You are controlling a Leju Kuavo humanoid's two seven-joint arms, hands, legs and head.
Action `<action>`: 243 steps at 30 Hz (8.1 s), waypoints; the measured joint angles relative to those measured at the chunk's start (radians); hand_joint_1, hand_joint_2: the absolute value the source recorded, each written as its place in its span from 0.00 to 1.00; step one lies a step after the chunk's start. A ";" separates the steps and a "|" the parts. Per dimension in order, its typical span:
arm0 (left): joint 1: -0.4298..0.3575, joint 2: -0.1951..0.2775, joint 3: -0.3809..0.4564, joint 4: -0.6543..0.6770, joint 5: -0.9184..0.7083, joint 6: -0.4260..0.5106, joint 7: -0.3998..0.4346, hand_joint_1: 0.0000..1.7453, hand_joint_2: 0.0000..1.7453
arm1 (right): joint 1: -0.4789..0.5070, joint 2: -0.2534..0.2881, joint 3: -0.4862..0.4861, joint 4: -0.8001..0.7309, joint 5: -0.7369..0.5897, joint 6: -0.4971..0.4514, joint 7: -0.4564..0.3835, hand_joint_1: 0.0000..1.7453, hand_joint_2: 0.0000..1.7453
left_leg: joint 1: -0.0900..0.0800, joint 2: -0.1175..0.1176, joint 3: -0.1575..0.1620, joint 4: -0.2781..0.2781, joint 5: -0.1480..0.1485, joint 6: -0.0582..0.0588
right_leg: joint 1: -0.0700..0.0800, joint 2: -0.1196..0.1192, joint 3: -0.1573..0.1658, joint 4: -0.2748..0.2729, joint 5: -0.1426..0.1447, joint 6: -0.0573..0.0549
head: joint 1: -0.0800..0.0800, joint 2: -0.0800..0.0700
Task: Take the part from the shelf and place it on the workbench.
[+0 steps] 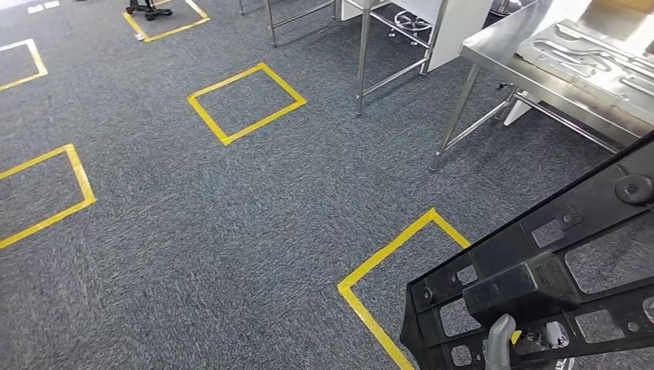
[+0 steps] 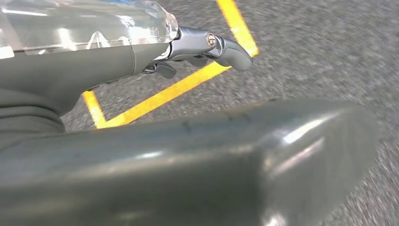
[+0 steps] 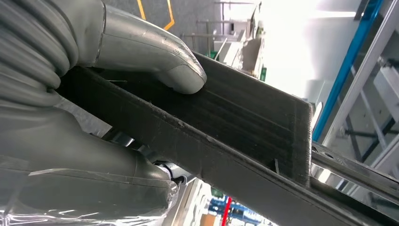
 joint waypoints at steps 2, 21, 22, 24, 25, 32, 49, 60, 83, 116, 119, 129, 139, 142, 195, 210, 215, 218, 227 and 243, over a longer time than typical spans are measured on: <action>0.001 0.000 0.001 0.000 -0.001 0.000 -0.002 0.00 0.00 | 0.002 0.004 -0.004 -0.001 -0.005 0.006 0.000 1.00 1.00 | 0.004 -0.055 0.048 -0.117 0.042 0.006 | -0.001 0.028 -0.009 0.012 -0.002 0.011 | 0.000 0.000; -0.003 -0.006 0.017 -0.001 -0.014 -0.010 -0.006 0.00 0.00 | 0.004 0.035 -0.044 -0.006 -0.003 0.066 0.002 1.00 1.00 | -0.006 0.148 0.087 -0.163 0.036 0.009 | 0.000 -0.135 -0.004 0.007 -0.011 0.029 | 0.007 0.000; -0.005 -0.006 0.017 -0.002 -0.016 -0.010 -0.008 0.00 0.00 | 0.004 0.038 -0.047 -0.006 -0.003 0.068 0.002 1.00 1.00 | -0.004 0.135 0.085 -0.154 0.026 0.004 | -0.002 -0.124 -0.004 0.004 -0.008 0.022 | 0.007 0.000; -0.004 -0.006 0.017 -0.003 -0.020 -0.010 -0.012 0.00 0.00 | 0.003 0.046 -0.052 -0.005 -0.001 0.075 0.002 1.00 1.00 | 0.002 0.076 0.049 -0.071 -0.028 -0.003 | -0.006 -0.101 -0.003 0.000 -0.003 0.009 | 0.005 0.000; -0.002 -0.006 0.017 -0.003 -0.021 -0.010 -0.014 0.00 0.00 | 0.002 0.050 -0.053 -0.004 -0.001 0.077 0.002 1.00 1.00 | 0.002 0.049 0.018 -0.005 -0.062 -0.004 | -0.005 -0.091 -0.005 0.000 -0.002 0.004 | 0.004 0.000; 0.006 -0.006 0.024 -0.003 -0.021 -0.027 -0.016 0.00 0.00 | 0.003 0.059 -0.062 0.018 0.014 -0.027 0.003 1.00 1.00 | -0.001 0.016 0.028 -0.086 0.031 0.015 | 0.004 -0.033 0.002 0.014 -0.023 0.007 | 0.003 0.000; 0.015 -0.003 0.069 -0.003 -0.032 -0.045 -0.003 0.00 0.00 | -0.002 0.064 -0.064 0.022 0.102 -0.068 0.003 1.00 1.00 | -0.002 0.034 0.208 -0.180 -0.074 0.024 | -0.002 -0.111 -0.132 0.072 0.048 0.044 | 0.007 0.000; 0.014 -0.005 0.075 -0.003 -0.043 -0.044 -0.002 0.00 0.00 | -0.008 0.070 -0.067 0.018 0.087 -0.046 0.002 1.00 1.00 | 0.006 0.022 -0.075 0.096 -0.170 -0.006 | 0.000 -0.042 0.072 0.024 -0.090 -0.007 | -0.001 0.000; 0.012 -0.021 0.090 -0.003 -0.062 -0.056 -0.006 0.00 0.00 | -0.021 0.075 -0.068 0.001 0.102 -0.034 0.010 1.00 1.00 | -0.015 0.066 0.129 -0.111 -0.002 0.031 | 0.029 -0.113 -0.021 0.005 0.007 -0.020 | -0.003 0.000; -0.006 -0.011 0.092 -0.003 -0.153 -0.099 0.001 0.00 0.00 | -0.209 -0.018 -0.114 -0.048 0.212 -0.421 0.252 1.00 1.00 | -0.003 0.023 0.040 0.021 -0.001 0.002 | -0.003 -0.082 -0.016 0.009 0.002 0.003 | -0.002 0.000; -0.005 -0.011 0.092 -0.003 -0.162 -0.100 0.005 0.00 0.00 | -0.226 -0.032 -0.115 -0.047 0.212 -0.447 0.267 1.00 1.00 | -0.004 0.023 -0.067 0.138 -0.087 0.001 | 0.002 -0.076 0.013 0.008 -0.024 -0.003 | -0.004 0.000; 0.001 -0.008 0.092 -0.003 -0.190 -0.102 0.012 0.00 0.00 | -0.273 -0.074 -0.136 -0.045 0.272 -0.536 0.268 1.00 1.00 | -0.018 0.015 -0.021 -0.139 0.117 0.052 | 0.010 -0.067 0.078 0.050 -0.079 0.031 | 0.000 0.000; -0.018 -0.015 0.089 -0.003 -0.255 -0.115 0.035 0.00 0.00 | -0.495 -0.243 -0.257 0.022 0.480 -0.548 0.415 1.00 1.00 | -0.004 0.016 0.090 -0.155 0.039 0.041 | -0.021 -0.096 -0.077 0.069 -0.003 0.076 | 0.003 0.000; -0.030 -0.016 0.089 -0.003 -0.269 -0.116 0.041 0.00 0.00 | -0.574 -0.308 -0.289 0.073 0.531 -0.536 0.467 1.00 1.00 | -0.006 0.016 0.100 -0.155 0.024 0.020 | -0.013 -0.098 -0.071 0.029 0.029 0.049 | 0.005 0.000; -0.102 -0.028 0.093 -0.016 -0.461 -0.154 0.110 0.00 0.00 | -1.227 -0.549 0.344 0.899 1.344 -0.336 0.648 1.00 1.00 | -0.026 0.009 -0.039 -0.163 0.147 0.076 | -0.006 -0.086 -0.121 0.254 -0.124 0.060 | 0.014 0.000; -0.095 -0.030 0.111 -0.016 -0.482 -0.141 0.119 0.00 0.25 | -1.245 -0.456 0.430 1.079 1.329 -0.331 0.631 0.75 1.00 | -0.011 0.009 -0.146 0.126 -0.018 0.008 | -0.015 -0.092 -0.060 0.026 0.020 0.011 | 0.001 0.000; -0.090 -0.028 0.118 -0.016 -0.500 -0.112 0.123 0.00 1.00 | -1.233 -0.449 0.427 1.107 1.320 -0.350 0.631 0.00 1.00 | -0.006 0.010 -0.097 -0.052 0.130 0.012 | -0.016 -0.086 -0.025 0.027 -0.006 0.024 | 0.001 0.000; -0.090 -0.028 0.122 -0.016 -0.501 -0.115 0.125 0.00 0.25 | -1.230 -0.449 0.419 1.119 1.314 -0.357 0.630 0.00 1.00 | -0.013 0.009 -0.060 -0.124 0.140 0.023 | -0.012 -0.084 -0.019 0.024 -0.012 0.042 | 0.001 0.000; -0.084 -0.028 0.139 -0.016 -0.495 -0.126 0.122 0.00 0.00 | -1.191 -0.452 0.393 1.147 1.293 -0.379 0.622 0.00 1.00 | -0.016 0.009 -0.037 -0.148 0.136 0.062 | -0.014 -0.087 -0.161 0.289 -0.111 0.063 | 0.002 0.000; -0.073 -0.025 0.176 -0.016 -0.499 -0.160 0.105 0.00 0.00 | -1.093 -0.449 0.323 1.072 1.202 -0.413 0.575 0.00 0.00 | -0.003 0.011 -0.132 0.101 0.013 -0.001 | -0.016 -0.095 -0.041 0.013 0.026 0.014 | -0.006 0.000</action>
